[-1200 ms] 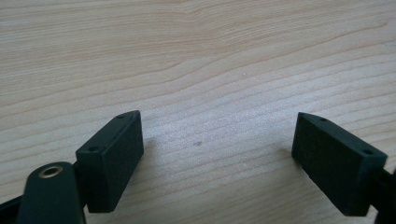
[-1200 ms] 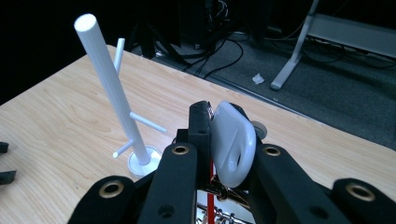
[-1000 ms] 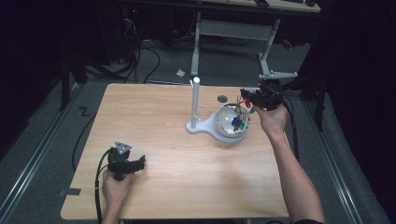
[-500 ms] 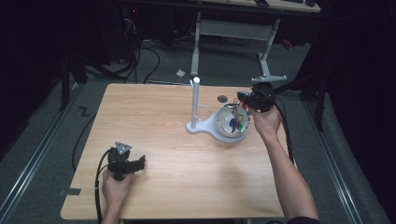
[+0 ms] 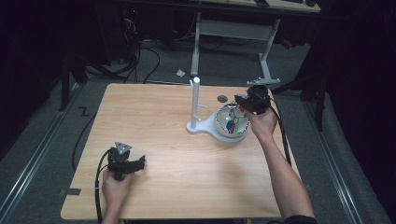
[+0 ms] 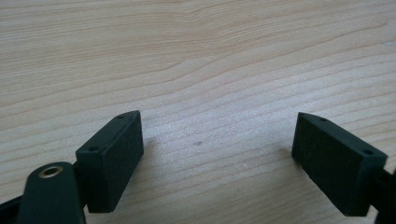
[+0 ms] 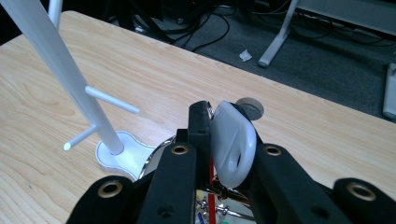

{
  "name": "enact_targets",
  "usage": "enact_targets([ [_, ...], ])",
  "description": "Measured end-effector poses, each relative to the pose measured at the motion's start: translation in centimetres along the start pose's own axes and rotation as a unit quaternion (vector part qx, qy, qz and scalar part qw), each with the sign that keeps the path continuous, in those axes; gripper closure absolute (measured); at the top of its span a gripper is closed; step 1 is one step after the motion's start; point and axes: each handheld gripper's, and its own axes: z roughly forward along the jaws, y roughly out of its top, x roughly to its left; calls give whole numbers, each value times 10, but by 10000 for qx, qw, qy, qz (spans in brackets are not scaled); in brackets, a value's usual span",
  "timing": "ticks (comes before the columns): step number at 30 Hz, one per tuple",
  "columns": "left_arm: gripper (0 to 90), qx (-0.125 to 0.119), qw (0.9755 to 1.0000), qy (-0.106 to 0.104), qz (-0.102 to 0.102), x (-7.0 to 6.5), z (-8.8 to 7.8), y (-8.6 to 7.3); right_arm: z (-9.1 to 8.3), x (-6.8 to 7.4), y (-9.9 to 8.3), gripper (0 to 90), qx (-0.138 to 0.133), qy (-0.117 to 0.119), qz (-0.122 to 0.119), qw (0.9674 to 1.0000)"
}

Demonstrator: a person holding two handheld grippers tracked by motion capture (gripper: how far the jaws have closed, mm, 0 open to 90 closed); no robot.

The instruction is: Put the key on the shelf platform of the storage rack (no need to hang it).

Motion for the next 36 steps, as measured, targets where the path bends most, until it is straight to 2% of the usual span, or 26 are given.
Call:
enact_targets([
  [13, 169, -1, 10000, 0, -1, 0, 0, 0, 10, -2, -6, 831, -14, -136, 107, 9998],
  [36, 170, 0, 10000, 0, -1, 0, 0, 0, 26, -1, -36, 827, 158, 1, 90, 9998],
])
